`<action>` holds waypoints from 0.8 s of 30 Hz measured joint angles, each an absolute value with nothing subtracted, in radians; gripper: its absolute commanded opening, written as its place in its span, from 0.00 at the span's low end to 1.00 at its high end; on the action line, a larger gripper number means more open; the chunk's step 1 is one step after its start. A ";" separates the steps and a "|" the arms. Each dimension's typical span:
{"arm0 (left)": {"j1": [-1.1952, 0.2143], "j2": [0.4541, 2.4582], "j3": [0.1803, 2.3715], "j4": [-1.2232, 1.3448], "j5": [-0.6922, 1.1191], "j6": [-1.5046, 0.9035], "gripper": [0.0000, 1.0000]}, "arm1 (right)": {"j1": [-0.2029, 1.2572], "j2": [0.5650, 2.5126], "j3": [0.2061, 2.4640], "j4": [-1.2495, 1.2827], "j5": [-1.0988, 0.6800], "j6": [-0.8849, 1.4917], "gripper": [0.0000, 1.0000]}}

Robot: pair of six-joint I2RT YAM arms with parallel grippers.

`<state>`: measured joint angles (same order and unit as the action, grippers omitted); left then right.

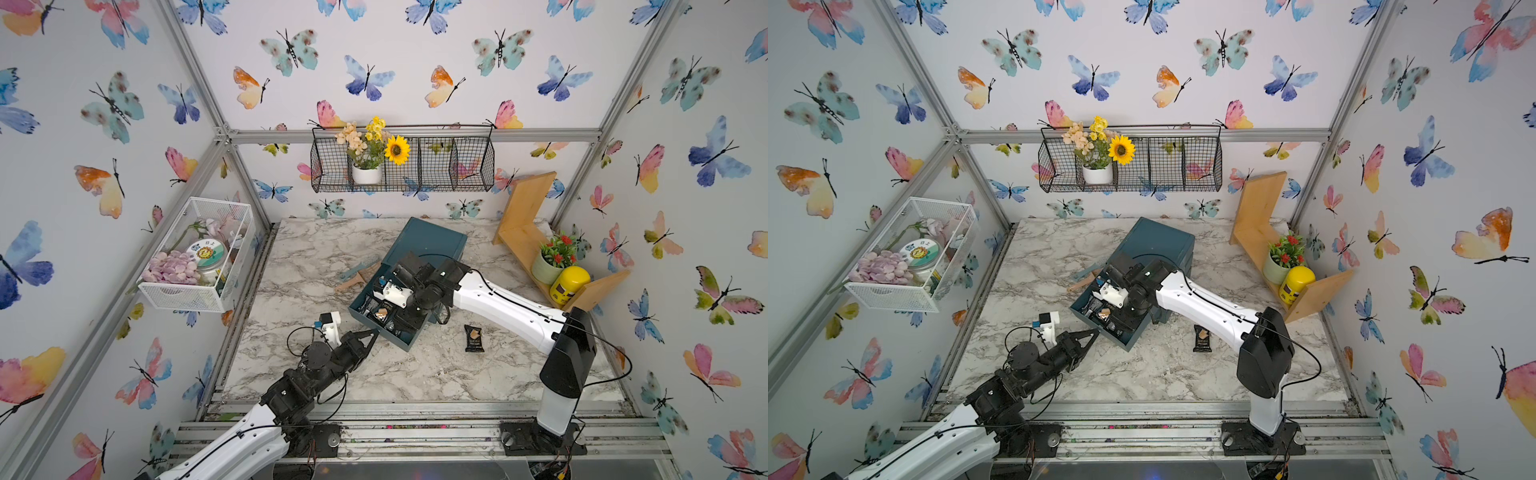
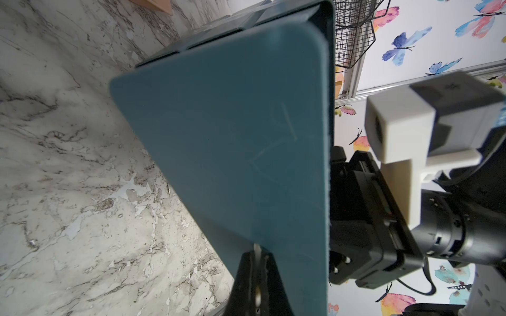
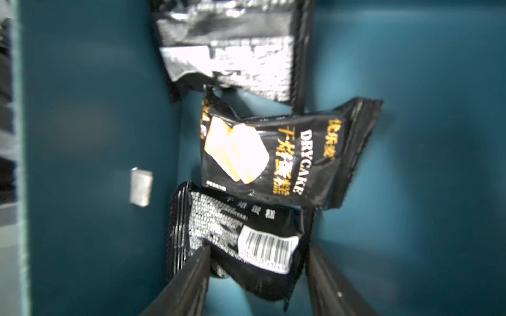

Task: Take the cookies out of the drawer
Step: Adjust the cookie in the drawer.

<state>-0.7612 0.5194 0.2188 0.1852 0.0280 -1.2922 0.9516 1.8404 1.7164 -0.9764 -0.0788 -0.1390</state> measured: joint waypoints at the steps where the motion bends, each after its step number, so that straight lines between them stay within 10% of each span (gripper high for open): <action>1: -0.761 0.520 0.219 0.183 0.028 -1.291 0.00 | 0.952 1.840 1.718 -0.974 -0.059 -0.137 0.51; 17: -0.761 0.520 0.219 0.182 0.027 -1.290 0.00 | 0.952 1.840 1.763 -0.873 0.141 -0.075 0.45; 24: -0.761 0.520 0.219 0.183 0.027 -1.290 0.00 | 0.952 1.839 1.763 -0.828 0.183 -0.021 0.62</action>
